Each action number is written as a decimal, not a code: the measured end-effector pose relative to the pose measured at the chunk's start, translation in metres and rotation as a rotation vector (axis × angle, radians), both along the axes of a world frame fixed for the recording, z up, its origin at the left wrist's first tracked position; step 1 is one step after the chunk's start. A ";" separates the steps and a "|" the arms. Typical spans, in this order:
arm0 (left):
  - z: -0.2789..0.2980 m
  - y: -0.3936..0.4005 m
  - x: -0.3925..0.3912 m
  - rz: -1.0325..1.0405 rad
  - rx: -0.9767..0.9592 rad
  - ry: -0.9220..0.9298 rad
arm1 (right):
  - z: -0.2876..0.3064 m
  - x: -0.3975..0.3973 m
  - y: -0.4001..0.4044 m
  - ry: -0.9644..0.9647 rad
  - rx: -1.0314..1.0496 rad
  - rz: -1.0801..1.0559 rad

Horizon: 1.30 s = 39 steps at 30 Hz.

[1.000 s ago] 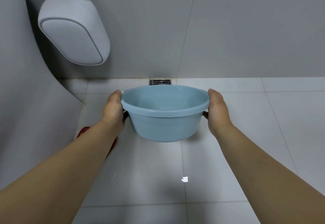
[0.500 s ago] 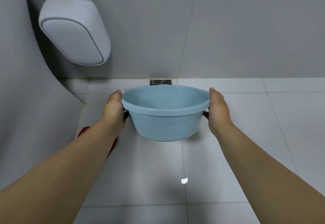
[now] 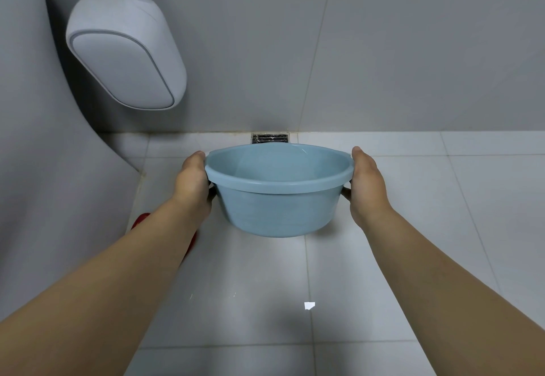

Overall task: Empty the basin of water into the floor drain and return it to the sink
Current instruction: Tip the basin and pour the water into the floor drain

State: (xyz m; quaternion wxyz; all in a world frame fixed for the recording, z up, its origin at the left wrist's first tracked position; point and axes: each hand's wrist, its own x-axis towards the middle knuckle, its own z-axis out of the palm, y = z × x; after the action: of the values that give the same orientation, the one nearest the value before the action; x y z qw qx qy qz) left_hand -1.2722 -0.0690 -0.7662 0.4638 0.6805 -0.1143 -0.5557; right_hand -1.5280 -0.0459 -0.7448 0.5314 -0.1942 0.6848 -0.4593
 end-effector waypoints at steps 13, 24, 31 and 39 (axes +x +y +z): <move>0.002 -0.001 -0.001 0.021 0.004 -0.008 | 0.001 0.001 -0.002 0.001 0.000 -0.005; 0.002 -0.002 0.000 0.001 0.009 -0.011 | -0.003 -0.001 -0.002 -0.049 -0.009 -0.008; 0.007 -0.002 -0.002 -0.017 -0.013 -0.013 | -0.002 -0.001 -0.001 -0.053 0.008 -0.003; 0.014 -0.005 -0.002 -0.012 -0.012 -0.031 | 0.004 0.001 -0.007 -0.023 -0.003 -0.013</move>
State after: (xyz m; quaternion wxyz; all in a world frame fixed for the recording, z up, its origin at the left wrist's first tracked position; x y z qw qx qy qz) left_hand -1.2746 -0.0735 -0.7524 0.4628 0.6856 -0.1286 -0.5470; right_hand -1.5272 -0.0532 -0.7406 0.5358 -0.1852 0.6794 -0.4659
